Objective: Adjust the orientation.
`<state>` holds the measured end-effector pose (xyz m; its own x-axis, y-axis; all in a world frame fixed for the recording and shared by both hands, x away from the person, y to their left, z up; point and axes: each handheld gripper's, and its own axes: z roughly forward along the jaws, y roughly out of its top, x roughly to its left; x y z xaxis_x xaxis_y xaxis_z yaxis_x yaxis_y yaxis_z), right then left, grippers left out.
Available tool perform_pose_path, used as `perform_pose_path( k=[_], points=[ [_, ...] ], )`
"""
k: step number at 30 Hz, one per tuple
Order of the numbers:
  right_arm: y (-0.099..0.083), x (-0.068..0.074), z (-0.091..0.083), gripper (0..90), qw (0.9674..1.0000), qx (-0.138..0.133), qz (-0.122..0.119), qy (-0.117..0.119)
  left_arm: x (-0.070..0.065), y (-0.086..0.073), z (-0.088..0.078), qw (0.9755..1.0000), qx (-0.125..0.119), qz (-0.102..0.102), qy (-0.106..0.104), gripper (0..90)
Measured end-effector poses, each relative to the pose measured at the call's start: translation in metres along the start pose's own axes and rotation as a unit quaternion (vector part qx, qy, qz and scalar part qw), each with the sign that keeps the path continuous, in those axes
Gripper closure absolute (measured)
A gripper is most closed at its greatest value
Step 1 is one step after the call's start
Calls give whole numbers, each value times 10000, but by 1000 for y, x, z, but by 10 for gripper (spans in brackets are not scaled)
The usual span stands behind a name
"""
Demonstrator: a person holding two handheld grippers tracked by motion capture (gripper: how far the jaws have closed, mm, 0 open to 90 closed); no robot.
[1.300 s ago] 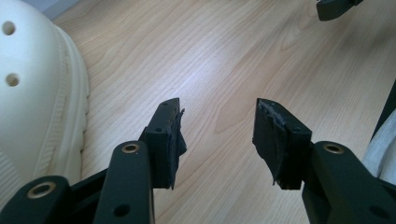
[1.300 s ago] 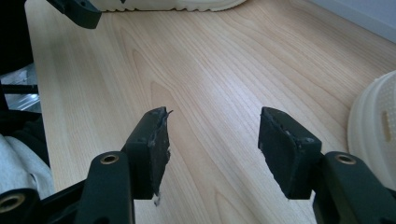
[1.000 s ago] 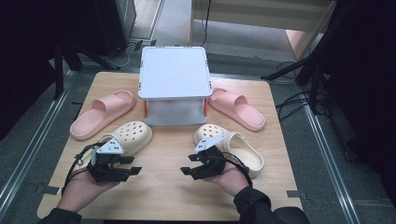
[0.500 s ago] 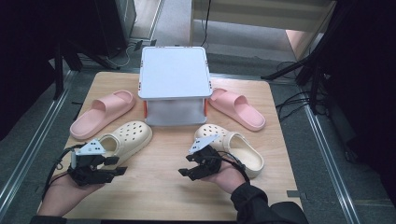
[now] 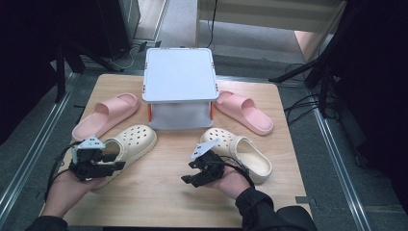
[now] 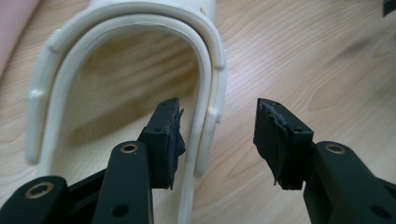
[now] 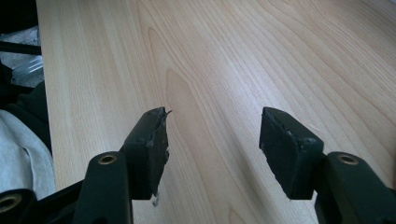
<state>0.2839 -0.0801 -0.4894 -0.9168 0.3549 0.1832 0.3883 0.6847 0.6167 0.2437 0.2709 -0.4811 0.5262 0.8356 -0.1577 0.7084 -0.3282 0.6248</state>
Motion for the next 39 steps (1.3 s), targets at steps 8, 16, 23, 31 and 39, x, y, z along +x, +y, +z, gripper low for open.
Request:
perform_pose_path(
  k=[8,16,23,31,39],
  points=[
    [0,-1,-1,440,9999,-48,108,49,4,8,14,10000,-48,64,54,745],
    [-1,0,-2,447,9999,-61,120,57,-3,19,-4,9992,-352,-200,-16,774],
    [-5,-2,-7,441,9998,-116,157,-26,-32,31,-1,9994,-257,143,-160,775],
    [-9,-3,-10,439,9996,-157,205,-98,-56,42,16,9987,-166,350,-318,774],
    [-13,-3,-15,451,9985,-389,311,-211,-77,44,39,9967,90,653,-467,772]
  ],
)
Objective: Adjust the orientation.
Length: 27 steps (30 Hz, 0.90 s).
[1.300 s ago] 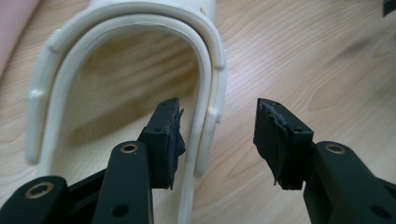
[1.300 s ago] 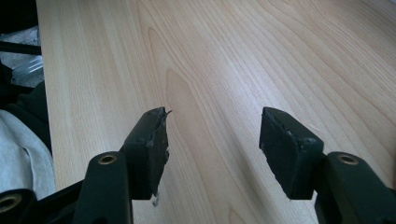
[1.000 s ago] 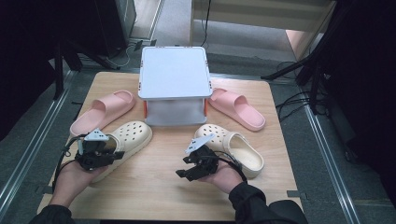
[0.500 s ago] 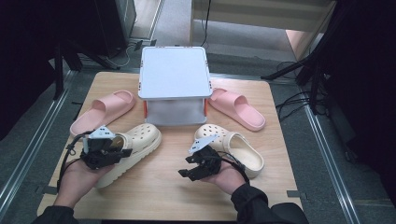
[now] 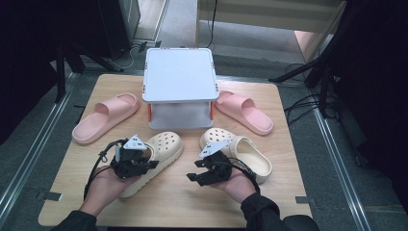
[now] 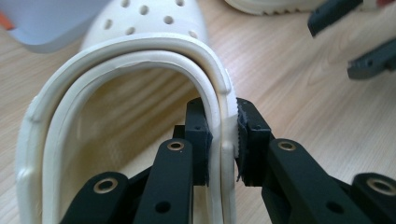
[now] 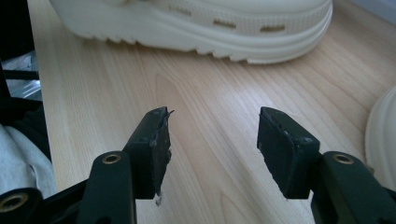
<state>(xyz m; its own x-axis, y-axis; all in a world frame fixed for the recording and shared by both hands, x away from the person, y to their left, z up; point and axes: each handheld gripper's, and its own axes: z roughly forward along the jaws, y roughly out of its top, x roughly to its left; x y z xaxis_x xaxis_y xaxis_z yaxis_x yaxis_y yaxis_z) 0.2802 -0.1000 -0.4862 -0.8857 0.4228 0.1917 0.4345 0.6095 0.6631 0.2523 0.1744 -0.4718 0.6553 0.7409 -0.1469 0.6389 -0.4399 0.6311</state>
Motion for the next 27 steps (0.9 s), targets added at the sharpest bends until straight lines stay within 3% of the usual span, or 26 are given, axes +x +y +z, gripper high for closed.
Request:
perform_pose_path(
  k=[6,9,10,14,17,20,23,24,27],
  points=[
    [1,2,1,462,9998,-192,67,-87,2,0,2,9998,112,-43,-130,751],
    [2,1,5,490,9992,-317,241,-98,3,0,-1,9996,153,-31,-236,727],
    [3,1,5,501,9989,-347,298,-93,5,1,-6,9990,7,-126,-429,708],
    [6,-2,8,535,9983,-448,350,-85,5,2,-15,9992,-28,-105,-394,685],
    [9,-4,11,568,9981,-466,402,-95,10,0,-32,9988,-209,-107,-429,705],
    [12,-3,15,626,9979,-481,428,-113,16,-2,-45,9982,-309,-173,-479,777],
    [14,-1,18,665,9977,-525,384,-207,21,-4,-49,9987,-253,-177,-403,835],
    [16,0,21,726,9977,-522,361,-227,27,-7,-52,9988,-234,-278,-343,841],
    [19,1,29,784,9984,-426,330,-158,34,-11,-53,9986,-229,-382,-289,850]
  ],
)
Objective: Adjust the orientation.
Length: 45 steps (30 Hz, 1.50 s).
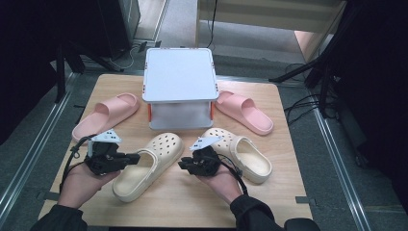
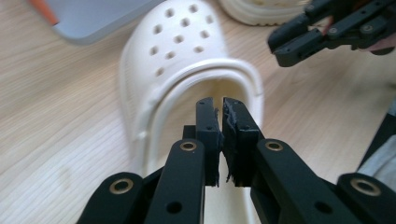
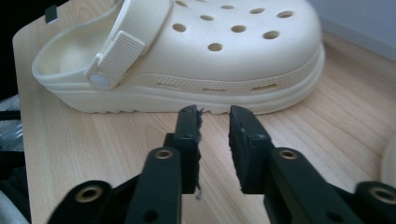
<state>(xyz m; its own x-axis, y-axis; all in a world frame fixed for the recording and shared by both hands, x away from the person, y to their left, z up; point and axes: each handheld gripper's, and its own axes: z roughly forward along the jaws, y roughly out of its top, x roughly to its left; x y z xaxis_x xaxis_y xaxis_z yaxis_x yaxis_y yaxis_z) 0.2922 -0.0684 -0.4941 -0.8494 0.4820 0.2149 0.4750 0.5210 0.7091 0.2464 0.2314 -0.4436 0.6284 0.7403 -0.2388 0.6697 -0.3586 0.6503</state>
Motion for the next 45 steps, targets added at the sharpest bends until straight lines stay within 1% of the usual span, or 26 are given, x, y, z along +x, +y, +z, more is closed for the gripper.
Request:
perform_pose_path(
  k=[1,2,3,5,6,7,8,9,10,11,14,17,18,22,25,28,29,31,33,35,38,39,40,41,44,45],
  points=[
    [1,1,2,804,10000,53,-18,-7,6,-4,-2,10000,-20,-58,74,851],
    [1,2,5,825,10000,89,-34,-4,9,-5,-3,9999,-24,-113,82,851],
    [1,2,5,825,10000,89,-34,-4,9,-5,-3,9999,-24,-113,82,851],
    [2,1,9,897,9999,141,-16,74,14,-9,-4,9997,-76,-141,159,851],
    [4,1,12,900,9996,250,-50,100,19,-12,-6,9996,-104,-174,221,848],
    [4,2,14,900,9995,291,-66,94,22,-14,-6,9995,-122,-206,228,845],
    [4,2,14,900,9995,291,-66,94,22,-14,-6,9995,-122,-206,228,840],
    [5,3,16,900,9995,295,-101,74,26,-16,-6,9994,-100,-263,200,830],
    [5,3,16,900,9995,295,-101,74,29,-19,-7,9991,-76,-321,278,830],
    [6,4,17,900,9995,258,-189,50,34,-24,-8,9985,-72,-442,302,840],
    [8,4,19,900,9995,232,-194,64,39,-29,-8,9981,-46,-532,317,843],
    [9,5,21,900,9995,240,-175,61,42,-33,-6,9980,58,-528,347,843],
    [9,4,22,900,9995,228,-203,68,42,-33,-6,9980,58,-528,347,842],
    [9,6,26,900,9994,241,-233,49,48,-38,2,9977,181,-519,392,841],
    [9,6,29,900,9994,238,-231,39,51,-40,5,9976,166,-586,337,842],
    [10,5,31,900,9995,211,-219,35,52,-41,10,9977,227,-574,287,843],
    [10,5,34,900,9995,224,-220,15,50,-41,14,9977,311,-542,260,843],
    [11,5,36,900,9995,220,-233,5,48,-40,17,9977,337,-524,250,852],
    [11,5,37,900,9994,223,-249,-21,48,-40,17,9977,338,-538,253,859],
    [11,6,40,900,9994,234,-246,-40,47,-41,16,9973,312,-614,236,862],
    [12,5,41,900,9994,240,-223,-58,45,-41,17,9973,315,-621,247,875],
    [12,3,42,900,9995,224,-227,-84,45,-40,18,9972,314,-633,229,883],
    [12,3,41,900,9994,215,-233,-146,43,-40,19,9973,331,-632,156,882],
    [12,3,41,900,9994,209,-240,-158,42,-40,20,9973,336,-638,154,884],
    [13,-1,40,900,9994,199,-178,-225,39,-39,22,9975,339,-617,55,888],
    [13,-3,39,900,9994,203,-123,-243,37,-39,23,9974,344,-632,-4,889]
  ],
)
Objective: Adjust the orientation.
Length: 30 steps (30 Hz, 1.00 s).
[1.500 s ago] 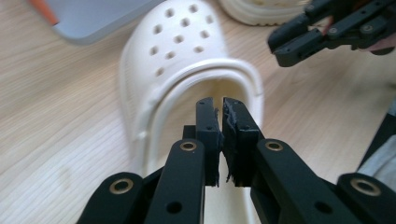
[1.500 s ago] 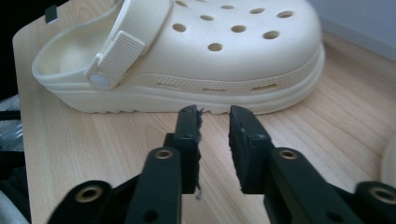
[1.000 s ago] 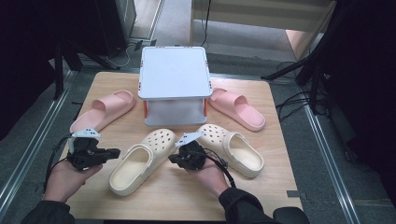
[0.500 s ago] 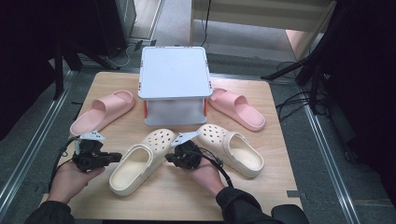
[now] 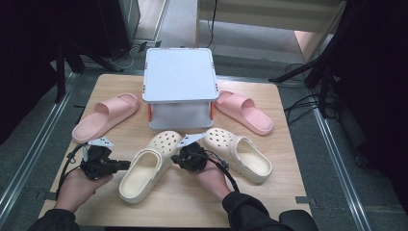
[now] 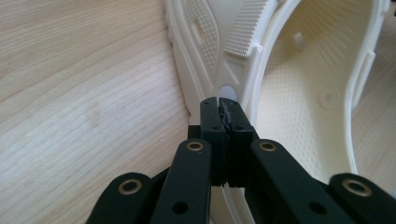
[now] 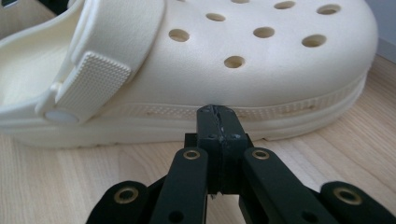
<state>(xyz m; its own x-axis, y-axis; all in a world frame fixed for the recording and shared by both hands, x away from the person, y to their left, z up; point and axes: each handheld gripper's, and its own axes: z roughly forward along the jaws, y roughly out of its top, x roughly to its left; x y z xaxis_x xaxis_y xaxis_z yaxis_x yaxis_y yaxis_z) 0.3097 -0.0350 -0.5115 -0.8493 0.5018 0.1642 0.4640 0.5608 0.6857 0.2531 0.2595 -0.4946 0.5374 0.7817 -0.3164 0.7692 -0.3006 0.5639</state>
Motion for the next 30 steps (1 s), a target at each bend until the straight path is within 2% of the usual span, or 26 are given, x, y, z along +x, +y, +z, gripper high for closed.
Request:
perform_pose_path(
  k=[6,9,13,15,20,25,26,27,30],
  points=[
    [2,-7,-1,900,9999,-1,68,-91,-8,0,3,9999,43,-9,-152,891],
    [3,-9,-1,900,9999,17,81,-148,-15,2,3,9995,-101,-23,-314,891],
    [4,-12,-1,900,9998,32,126,-134,-17,2,4,9994,-106,1,-331,891],
    [5,-13,0,900,9998,23,106,-173,-19,1,6,9990,-106,-46,-441,891],
    [8,-18,1,900,9997,12,153,-198,-25,3,10,9991,-99,55,-420,891],
    [9,-22,0,900,9998,50,138,-157,-25,4,9,9995,-55,-63,-299,866],
    [9,-24,-3,885,9998,11,182,-125,-24,5,8,9996,-37,-77,-279,803],
    [10,-24,-6,869,9998,-12,201,-85,-23,5,3,9998,-101,-35,-183,777],
    [10,-24,-13,837,9998,-50,187,-8,-22,6,-2,9996,-229,-27,-175,691]
  ],
)
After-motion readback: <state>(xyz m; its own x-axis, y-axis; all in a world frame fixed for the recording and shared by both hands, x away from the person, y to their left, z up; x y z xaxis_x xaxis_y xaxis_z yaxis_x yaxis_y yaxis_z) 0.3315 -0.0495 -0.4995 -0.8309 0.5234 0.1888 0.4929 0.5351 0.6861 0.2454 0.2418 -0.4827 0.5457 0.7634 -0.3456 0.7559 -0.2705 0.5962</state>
